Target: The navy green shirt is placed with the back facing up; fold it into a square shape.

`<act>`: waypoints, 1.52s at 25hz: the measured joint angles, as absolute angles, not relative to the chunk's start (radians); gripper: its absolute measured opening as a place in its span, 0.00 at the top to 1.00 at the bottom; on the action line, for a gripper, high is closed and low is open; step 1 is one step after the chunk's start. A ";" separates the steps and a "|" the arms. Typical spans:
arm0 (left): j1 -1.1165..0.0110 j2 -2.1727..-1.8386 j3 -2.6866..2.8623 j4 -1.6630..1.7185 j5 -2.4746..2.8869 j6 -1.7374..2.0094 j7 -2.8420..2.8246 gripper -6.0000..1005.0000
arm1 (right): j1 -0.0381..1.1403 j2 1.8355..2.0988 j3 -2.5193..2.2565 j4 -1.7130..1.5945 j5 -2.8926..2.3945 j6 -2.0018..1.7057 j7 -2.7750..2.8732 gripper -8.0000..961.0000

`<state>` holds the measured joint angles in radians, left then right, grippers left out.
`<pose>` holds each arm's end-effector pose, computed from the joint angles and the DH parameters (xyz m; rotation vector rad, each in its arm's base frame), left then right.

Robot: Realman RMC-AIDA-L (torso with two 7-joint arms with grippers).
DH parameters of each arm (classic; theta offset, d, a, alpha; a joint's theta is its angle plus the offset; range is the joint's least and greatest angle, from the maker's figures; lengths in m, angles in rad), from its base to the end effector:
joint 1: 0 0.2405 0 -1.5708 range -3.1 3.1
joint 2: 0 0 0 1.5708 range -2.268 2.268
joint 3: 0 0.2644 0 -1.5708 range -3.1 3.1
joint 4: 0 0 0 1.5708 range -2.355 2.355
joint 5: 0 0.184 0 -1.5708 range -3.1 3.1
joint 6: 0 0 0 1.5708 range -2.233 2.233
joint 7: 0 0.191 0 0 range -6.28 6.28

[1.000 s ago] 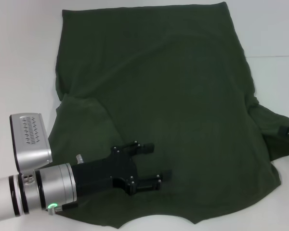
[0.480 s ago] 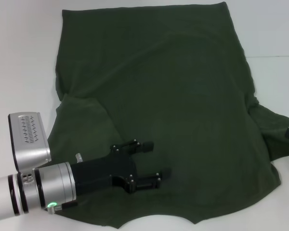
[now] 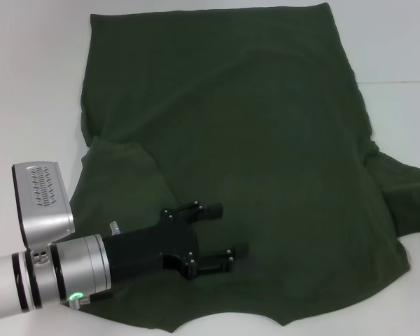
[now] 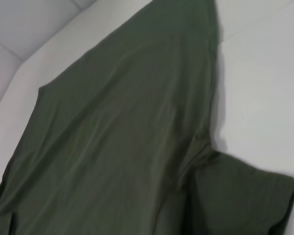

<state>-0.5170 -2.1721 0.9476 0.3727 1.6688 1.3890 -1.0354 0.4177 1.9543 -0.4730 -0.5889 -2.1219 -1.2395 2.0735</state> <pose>-0.2045 0.3001 -0.1231 -2.7044 -0.5272 -0.8959 0.3695 0.3428 0.0283 -1.8683 1.6605 0.6287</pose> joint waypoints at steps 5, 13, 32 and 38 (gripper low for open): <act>-0.517 -2.172 0.947 0.373 1.669 1.388 -1.036 0.16 | 0.407 1.947 -0.410 -0.594 -2.121 -1.240 2.061 0.99; -0.514 -2.172 0.946 0.377 1.653 1.390 -1.037 0.16 | 0.396 1.906 -0.387 -0.595 -2.121 -1.241 2.061 0.99; -0.514 -2.171 0.946 0.373 1.644 1.390 -1.035 0.16 | 0.433 1.891 -0.398 -0.649 -2.127 -1.213 2.046 0.99; -0.515 -2.171 0.946 0.373 1.643 1.388 -1.035 0.16 | 0.447 1.891 -0.414 -0.640 -2.128 -1.217 2.012 0.99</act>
<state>-0.5154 -2.1705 0.9465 0.3730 1.6428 1.3885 -1.0353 0.4469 1.8912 -0.4139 -0.6398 -2.1283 -1.2166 2.0121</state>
